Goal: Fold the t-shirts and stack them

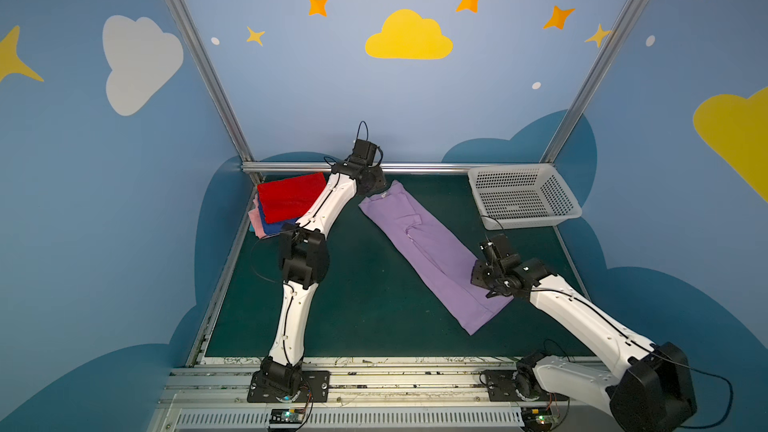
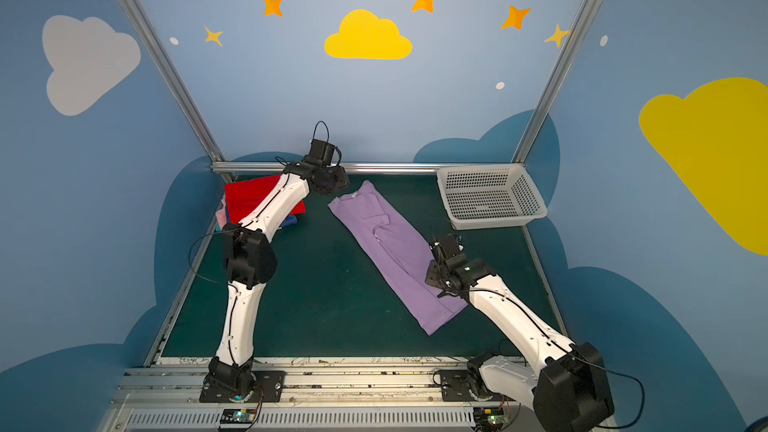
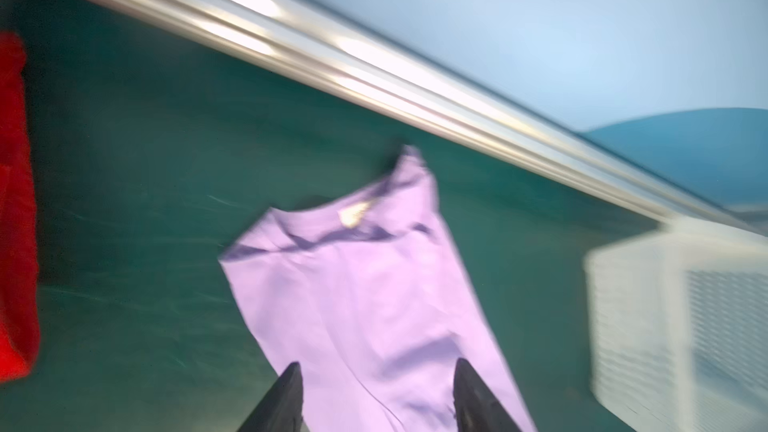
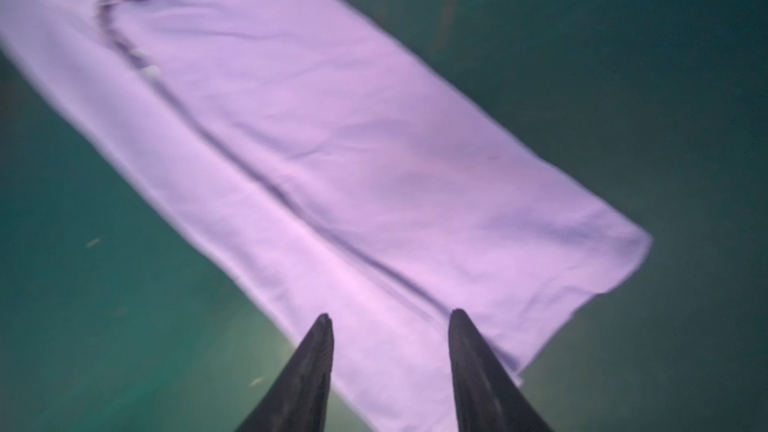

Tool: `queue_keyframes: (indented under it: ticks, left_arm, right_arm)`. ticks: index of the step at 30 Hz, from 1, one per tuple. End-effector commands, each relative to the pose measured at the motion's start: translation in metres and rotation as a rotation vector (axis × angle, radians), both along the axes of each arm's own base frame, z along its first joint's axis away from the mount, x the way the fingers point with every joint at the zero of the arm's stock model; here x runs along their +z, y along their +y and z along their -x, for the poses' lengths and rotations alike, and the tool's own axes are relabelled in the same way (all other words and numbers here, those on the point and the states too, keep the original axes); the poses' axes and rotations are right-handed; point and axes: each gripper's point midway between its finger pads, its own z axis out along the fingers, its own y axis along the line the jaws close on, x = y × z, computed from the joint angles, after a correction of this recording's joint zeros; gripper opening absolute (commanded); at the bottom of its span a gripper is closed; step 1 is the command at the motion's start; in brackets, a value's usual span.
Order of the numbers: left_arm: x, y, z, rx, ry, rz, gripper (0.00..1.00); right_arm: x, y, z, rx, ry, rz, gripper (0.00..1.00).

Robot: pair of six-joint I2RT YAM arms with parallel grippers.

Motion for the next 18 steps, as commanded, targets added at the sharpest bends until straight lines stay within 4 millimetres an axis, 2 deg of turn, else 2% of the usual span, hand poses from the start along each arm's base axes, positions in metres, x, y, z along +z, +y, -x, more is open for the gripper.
queue_keyframes:
  ticks: [1, 3, 5, 9, 12, 14, 18]
  left_arm:
    - [-0.021, -0.049, 0.031, -0.114, 0.049, 0.044, 0.57]
    - [-0.044, -0.063, 0.044, -0.135, 0.102, 0.041, 0.56]
    - [-0.067, -0.073, 0.05, -0.146, 0.146, 0.055, 0.55]
    - [-0.107, -0.085, 0.056, -0.139, 0.213, 0.059, 0.54]
    - [-0.132, -0.087, 0.054, -0.114, 0.253, 0.061, 0.54]
    - [-0.141, -0.087, 0.051, -0.099, 0.263, 0.058, 0.54]
    - [-0.156, -0.087, 0.042, -0.072, 0.277, 0.048, 0.54]
  right_arm:
    - [-0.019, -0.019, -0.001, -0.011, 0.032, 0.072, 0.38]
    - [-0.028, -0.024, -0.003, -0.023, 0.059, 0.088, 0.31]
    - [-0.038, -0.026, -0.002, -0.028, 0.089, 0.098, 0.28]
    - [-0.06, -0.029, 0.008, -0.052, 0.183, 0.106, 0.3]
    - [-0.081, -0.025, 0.023, -0.086, 0.29, 0.075, 0.32]
    - [-0.092, -0.02, 0.034, -0.1, 0.38, 0.051, 0.32]
    - [-0.096, -0.02, 0.047, -0.126, 0.483, 0.093, 0.28]
